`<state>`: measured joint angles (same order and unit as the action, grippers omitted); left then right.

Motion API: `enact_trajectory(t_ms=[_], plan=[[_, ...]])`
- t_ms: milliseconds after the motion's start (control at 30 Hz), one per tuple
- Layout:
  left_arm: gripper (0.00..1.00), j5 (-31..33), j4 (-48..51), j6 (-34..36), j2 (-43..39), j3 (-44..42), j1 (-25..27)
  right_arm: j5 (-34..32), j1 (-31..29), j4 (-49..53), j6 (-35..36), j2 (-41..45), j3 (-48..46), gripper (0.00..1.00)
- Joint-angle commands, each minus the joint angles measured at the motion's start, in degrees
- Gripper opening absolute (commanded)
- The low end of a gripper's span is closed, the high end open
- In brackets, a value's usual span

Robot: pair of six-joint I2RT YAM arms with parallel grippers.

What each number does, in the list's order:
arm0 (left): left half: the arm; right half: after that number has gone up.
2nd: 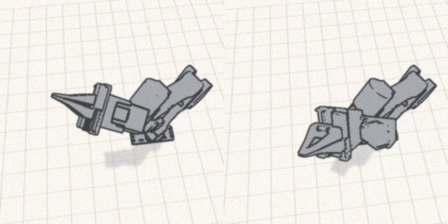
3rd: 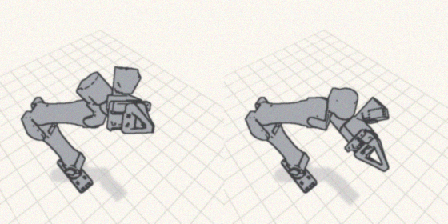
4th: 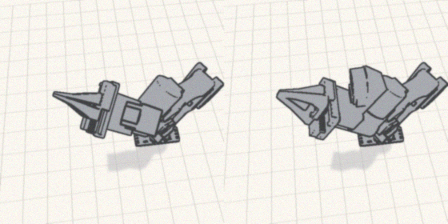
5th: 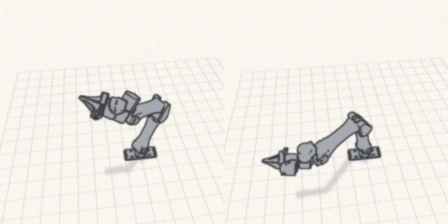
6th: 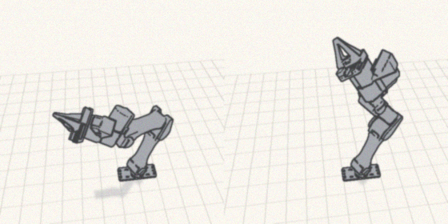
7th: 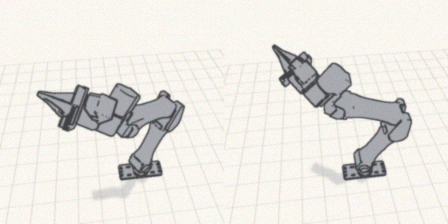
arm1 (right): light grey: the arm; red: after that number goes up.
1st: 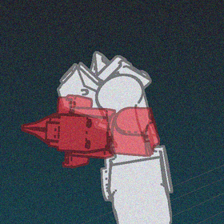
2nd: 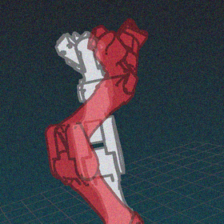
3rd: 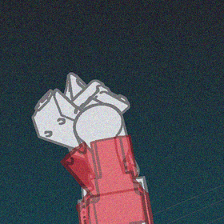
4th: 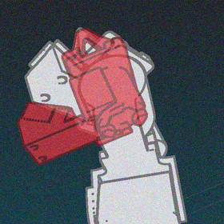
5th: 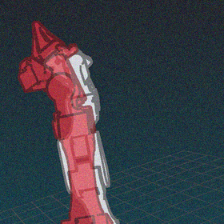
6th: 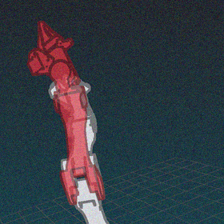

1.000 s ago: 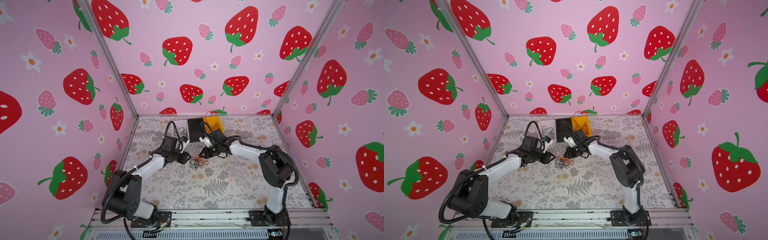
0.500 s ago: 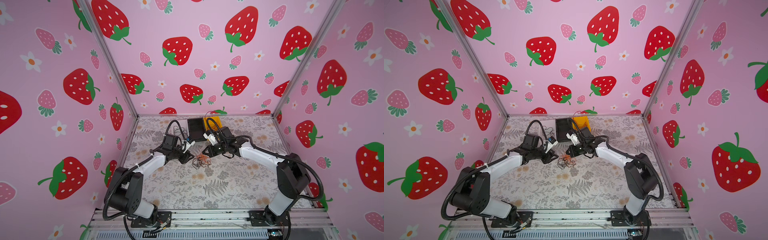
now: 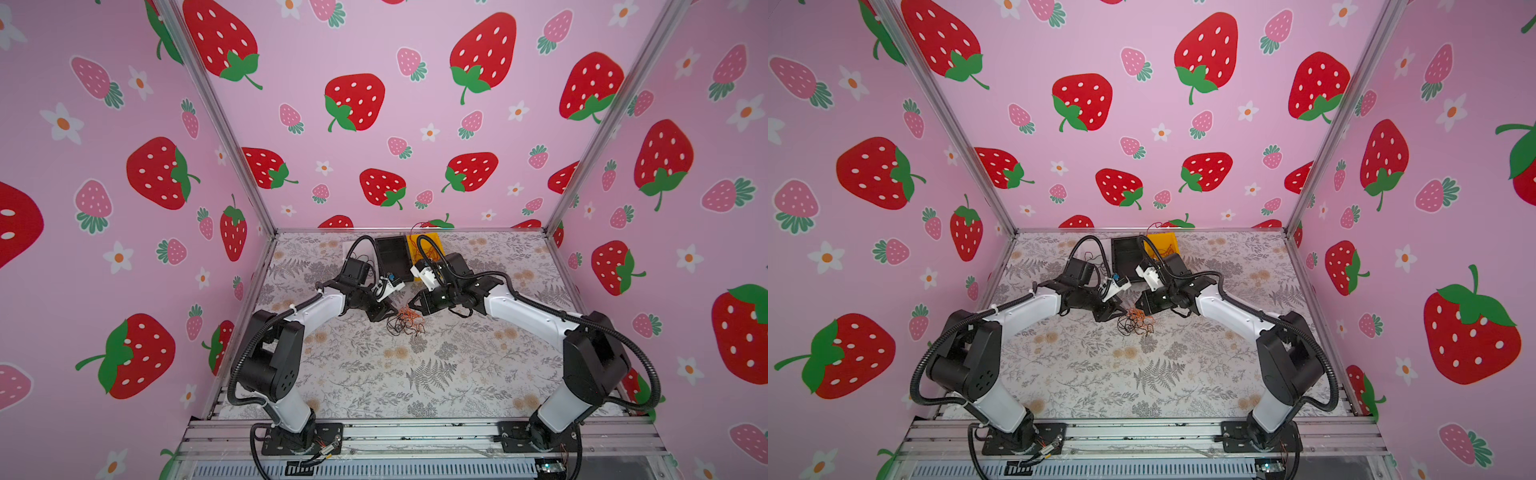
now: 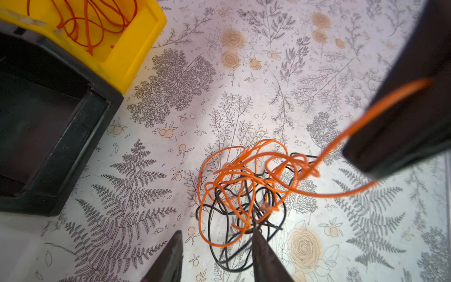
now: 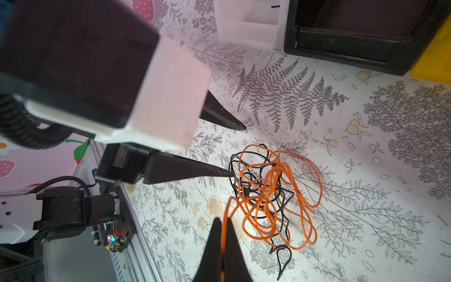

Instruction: Untangle the cables

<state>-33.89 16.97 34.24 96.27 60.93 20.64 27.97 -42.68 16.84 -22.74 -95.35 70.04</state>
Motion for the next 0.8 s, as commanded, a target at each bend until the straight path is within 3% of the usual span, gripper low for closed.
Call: enact_trajectory(t_ms=[0,267,667,767], plan=[[0.48,-3.9,4.9,5.0,0.2,2.7,-0.3,-0.5,0.9,0.8,0.7,1.0,0.1,0.00],[0.50,-4.5,6.1,7.1,0.5,2.7,-0.3,0.5,3.8,1.3,2.2,2.9,-0.8,0.00],[0.57,1.6,5.7,9.2,7.0,8.7,2.9,1.8,4.0,0.5,2.7,3.3,-1.5,0.00],[0.59,-0.1,6.2,10.2,7.4,9.4,3.4,2.1,4.4,0.5,2.8,2.9,-1.5,0.00]])
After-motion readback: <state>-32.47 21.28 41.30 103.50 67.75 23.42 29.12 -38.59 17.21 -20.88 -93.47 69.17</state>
